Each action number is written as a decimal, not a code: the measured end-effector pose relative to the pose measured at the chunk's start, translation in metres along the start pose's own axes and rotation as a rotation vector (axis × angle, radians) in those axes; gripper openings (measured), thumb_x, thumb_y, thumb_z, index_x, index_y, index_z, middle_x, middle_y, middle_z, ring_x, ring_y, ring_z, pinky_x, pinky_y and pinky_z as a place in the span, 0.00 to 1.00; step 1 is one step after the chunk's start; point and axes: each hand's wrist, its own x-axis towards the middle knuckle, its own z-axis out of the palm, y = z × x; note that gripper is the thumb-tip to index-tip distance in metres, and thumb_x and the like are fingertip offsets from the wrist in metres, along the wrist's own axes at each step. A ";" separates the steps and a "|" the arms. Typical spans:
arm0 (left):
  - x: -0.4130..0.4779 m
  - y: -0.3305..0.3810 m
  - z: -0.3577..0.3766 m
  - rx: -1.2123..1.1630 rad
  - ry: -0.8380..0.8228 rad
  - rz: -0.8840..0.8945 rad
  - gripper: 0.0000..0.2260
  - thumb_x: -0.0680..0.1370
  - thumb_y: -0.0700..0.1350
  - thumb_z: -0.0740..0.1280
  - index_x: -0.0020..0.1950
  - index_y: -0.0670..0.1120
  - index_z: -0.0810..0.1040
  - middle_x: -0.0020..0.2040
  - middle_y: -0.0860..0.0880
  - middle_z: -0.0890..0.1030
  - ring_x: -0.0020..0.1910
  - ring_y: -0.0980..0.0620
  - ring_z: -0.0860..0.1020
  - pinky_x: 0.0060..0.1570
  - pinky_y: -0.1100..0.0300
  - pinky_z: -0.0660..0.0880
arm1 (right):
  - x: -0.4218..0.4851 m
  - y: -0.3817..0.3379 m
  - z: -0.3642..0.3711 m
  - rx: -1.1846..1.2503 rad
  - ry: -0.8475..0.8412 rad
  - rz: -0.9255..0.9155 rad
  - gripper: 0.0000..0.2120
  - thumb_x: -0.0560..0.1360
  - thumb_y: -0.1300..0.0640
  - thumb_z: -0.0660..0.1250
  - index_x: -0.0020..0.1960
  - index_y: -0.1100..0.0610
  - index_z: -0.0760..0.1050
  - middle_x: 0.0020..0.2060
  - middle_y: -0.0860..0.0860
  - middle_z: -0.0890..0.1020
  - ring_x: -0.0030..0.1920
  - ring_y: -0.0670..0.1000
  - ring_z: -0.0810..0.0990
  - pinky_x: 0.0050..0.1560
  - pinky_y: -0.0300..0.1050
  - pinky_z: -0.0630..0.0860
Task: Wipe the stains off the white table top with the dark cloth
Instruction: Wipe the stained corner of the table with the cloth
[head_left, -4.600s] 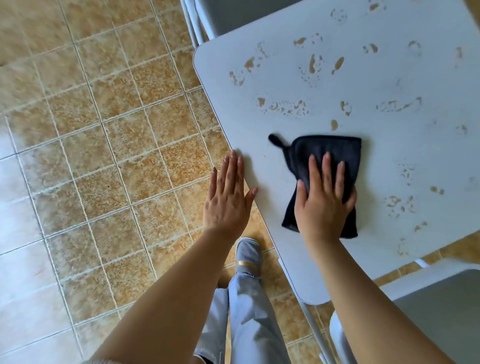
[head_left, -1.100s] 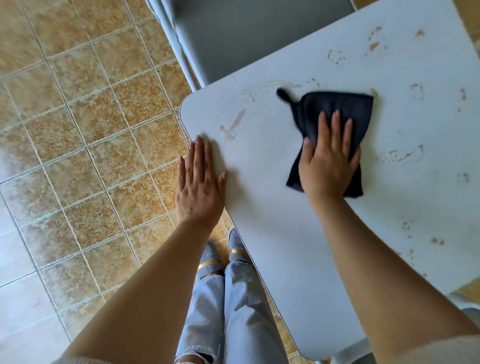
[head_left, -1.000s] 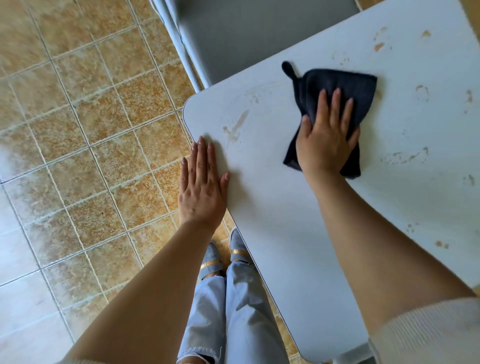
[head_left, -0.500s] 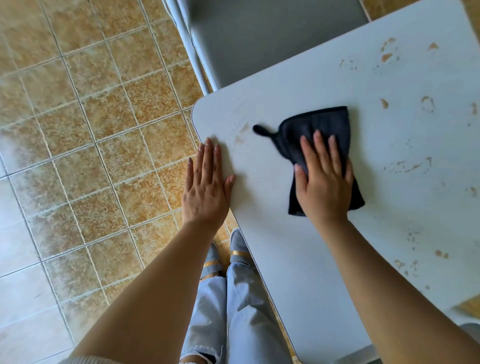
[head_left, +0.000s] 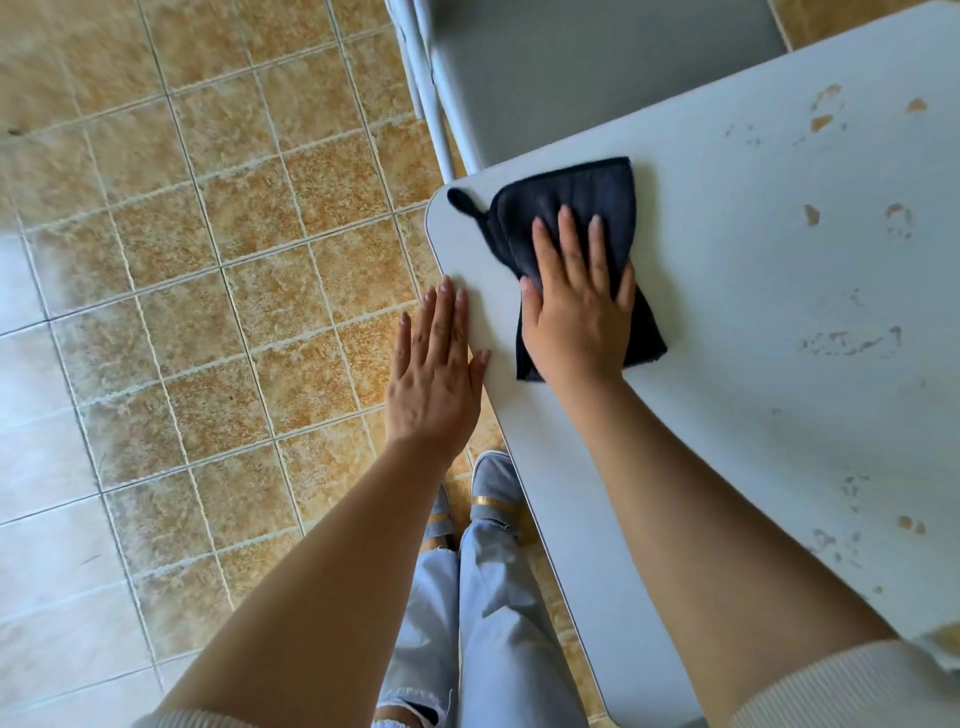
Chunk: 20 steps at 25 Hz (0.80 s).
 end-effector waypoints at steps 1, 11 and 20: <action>-0.001 -0.001 0.000 -0.002 0.002 0.003 0.27 0.83 0.54 0.47 0.80 0.42 0.49 0.80 0.46 0.51 0.79 0.50 0.47 0.76 0.51 0.44 | -0.016 0.004 -0.002 -0.016 0.016 -0.022 0.25 0.82 0.47 0.56 0.78 0.48 0.63 0.78 0.48 0.64 0.79 0.54 0.61 0.73 0.62 0.62; -0.001 -0.009 -0.002 -0.048 -0.026 0.039 0.27 0.84 0.54 0.48 0.80 0.43 0.47 0.80 0.47 0.47 0.78 0.51 0.44 0.77 0.52 0.43 | 0.010 0.027 -0.011 -0.007 -0.012 0.317 0.27 0.81 0.45 0.55 0.79 0.47 0.59 0.80 0.48 0.59 0.80 0.55 0.55 0.73 0.65 0.58; -0.012 -0.016 -0.013 -0.086 -0.062 -0.015 0.28 0.83 0.55 0.41 0.79 0.43 0.43 0.80 0.47 0.44 0.78 0.52 0.41 0.77 0.53 0.41 | -0.087 -0.026 -0.005 -0.022 -0.031 0.001 0.25 0.84 0.46 0.53 0.80 0.48 0.59 0.79 0.48 0.60 0.80 0.54 0.57 0.74 0.62 0.59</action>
